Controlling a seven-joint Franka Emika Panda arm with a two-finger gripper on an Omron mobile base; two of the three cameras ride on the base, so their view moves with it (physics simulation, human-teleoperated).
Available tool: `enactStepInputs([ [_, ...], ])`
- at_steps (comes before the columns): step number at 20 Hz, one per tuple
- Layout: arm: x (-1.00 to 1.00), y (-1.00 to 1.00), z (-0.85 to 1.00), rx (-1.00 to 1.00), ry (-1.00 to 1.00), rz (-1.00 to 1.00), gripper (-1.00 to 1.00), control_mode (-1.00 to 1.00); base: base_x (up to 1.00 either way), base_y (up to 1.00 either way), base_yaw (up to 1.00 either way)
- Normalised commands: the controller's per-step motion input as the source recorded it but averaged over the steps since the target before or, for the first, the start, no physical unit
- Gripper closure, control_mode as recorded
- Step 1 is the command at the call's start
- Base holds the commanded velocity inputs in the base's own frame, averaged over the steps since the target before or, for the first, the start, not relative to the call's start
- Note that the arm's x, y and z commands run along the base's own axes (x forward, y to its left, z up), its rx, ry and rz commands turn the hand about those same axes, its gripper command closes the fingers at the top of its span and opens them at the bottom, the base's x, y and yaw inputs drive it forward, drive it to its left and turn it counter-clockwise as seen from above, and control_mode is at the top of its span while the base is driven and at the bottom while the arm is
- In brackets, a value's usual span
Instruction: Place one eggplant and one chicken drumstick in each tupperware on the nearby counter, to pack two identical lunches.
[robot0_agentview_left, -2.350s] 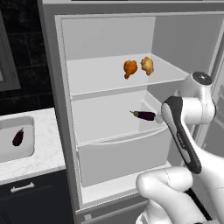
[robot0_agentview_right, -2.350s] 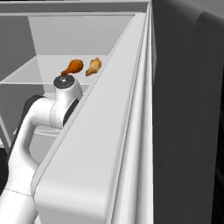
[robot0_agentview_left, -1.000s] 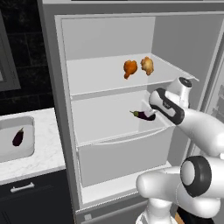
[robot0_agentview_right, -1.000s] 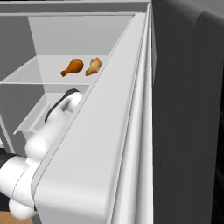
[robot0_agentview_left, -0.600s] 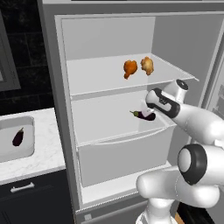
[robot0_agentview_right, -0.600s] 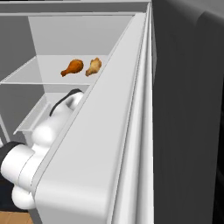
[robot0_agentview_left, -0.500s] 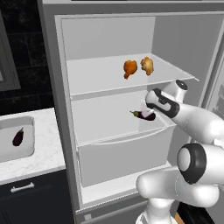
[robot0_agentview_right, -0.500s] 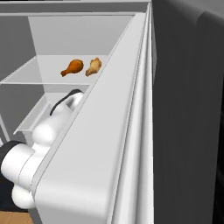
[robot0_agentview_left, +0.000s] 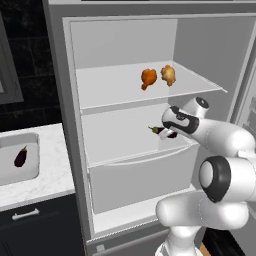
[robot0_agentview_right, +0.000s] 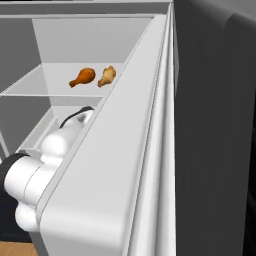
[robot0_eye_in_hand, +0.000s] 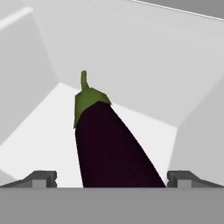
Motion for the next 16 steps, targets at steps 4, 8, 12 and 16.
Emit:
enactStepInputs([
  [4, 0.03, 0.04, -0.11, 0.0, 0.0, 0.01, -1.0, -1.0, 0.0, 0.0, 0.0],
  [8, 0.0, 0.11, -0.2, 0.0, 0.04, 0.01, -1.0, -1.0, 0.0, 0.0, 0.0],
  [12, 0.0, 0.12, -0.2, 0.0, 0.02, 0.0, -1.0, -1.0, 0.0, 0.0, 0.0],
  [16, -0.01, 0.09, -0.17, 0.0, 0.0, 0.0, 1.0, -1.0, 0.0, 0.0, 0.0],
])
